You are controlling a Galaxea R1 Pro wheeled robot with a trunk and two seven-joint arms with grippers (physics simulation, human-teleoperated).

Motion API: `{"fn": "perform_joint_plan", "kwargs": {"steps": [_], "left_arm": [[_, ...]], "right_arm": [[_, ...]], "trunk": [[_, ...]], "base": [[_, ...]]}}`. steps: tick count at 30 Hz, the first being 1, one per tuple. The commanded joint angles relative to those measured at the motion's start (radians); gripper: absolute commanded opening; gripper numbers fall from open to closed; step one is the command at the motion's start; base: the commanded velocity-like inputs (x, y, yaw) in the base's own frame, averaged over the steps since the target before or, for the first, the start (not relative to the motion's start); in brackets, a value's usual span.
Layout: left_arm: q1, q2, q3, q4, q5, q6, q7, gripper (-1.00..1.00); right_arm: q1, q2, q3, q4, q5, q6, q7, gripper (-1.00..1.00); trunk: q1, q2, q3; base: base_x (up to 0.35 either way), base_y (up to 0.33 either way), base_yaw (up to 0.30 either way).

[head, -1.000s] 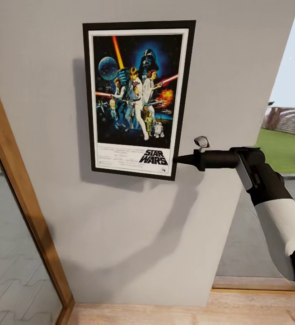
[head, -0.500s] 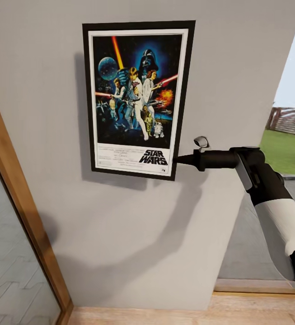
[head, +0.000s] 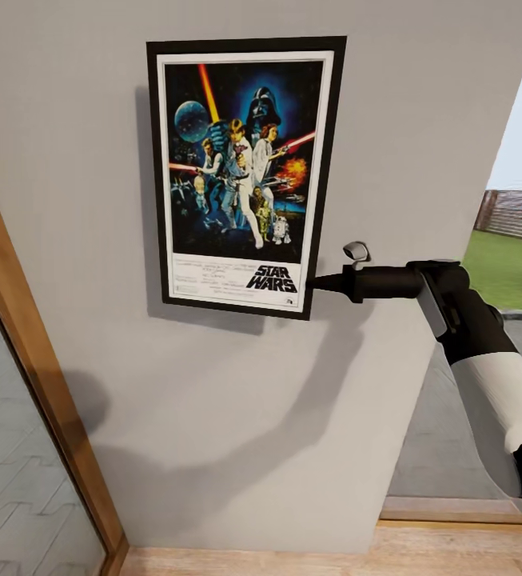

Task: Pick up the poster from the kitchen countertop and hang it on one of the wall nails in the kitchen.

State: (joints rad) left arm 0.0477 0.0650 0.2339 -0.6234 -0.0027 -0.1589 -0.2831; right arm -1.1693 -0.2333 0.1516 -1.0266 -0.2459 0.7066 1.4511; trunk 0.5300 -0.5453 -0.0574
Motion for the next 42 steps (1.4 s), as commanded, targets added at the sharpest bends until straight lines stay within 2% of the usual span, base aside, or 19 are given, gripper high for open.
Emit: {"fn": "perform_joint_plan", "kwargs": {"steps": [1,34,42], "left_arm": [[0.0,-0.001,0.004,-0.001,0.0,-0.001,-0.007,1.0],[0.0,-0.001,0.004,-0.003,0.0,-0.001,-0.007,1.0],[0.0,-0.001,0.004,-0.003,0.0,-0.001,-0.007,1.0]], "right_arm": [[-0.001,-0.001,0.003,0.0,-0.009,0.014,0.001,-1.0],[-0.001,-0.001,0.002,0.0,-0.009,0.014,0.0,-1.0],[-0.001,-0.001,0.001,0.0,-0.009,0.014,0.0,-1.0]], "trunk": [[0.0,-0.002,-0.002],[0.0,-0.002,-0.002],[0.0,-0.002,-0.002]], "base": [[0.0,0.0,0.0],[0.042,0.0,0.0],[0.162,0.0,0.0]]}}
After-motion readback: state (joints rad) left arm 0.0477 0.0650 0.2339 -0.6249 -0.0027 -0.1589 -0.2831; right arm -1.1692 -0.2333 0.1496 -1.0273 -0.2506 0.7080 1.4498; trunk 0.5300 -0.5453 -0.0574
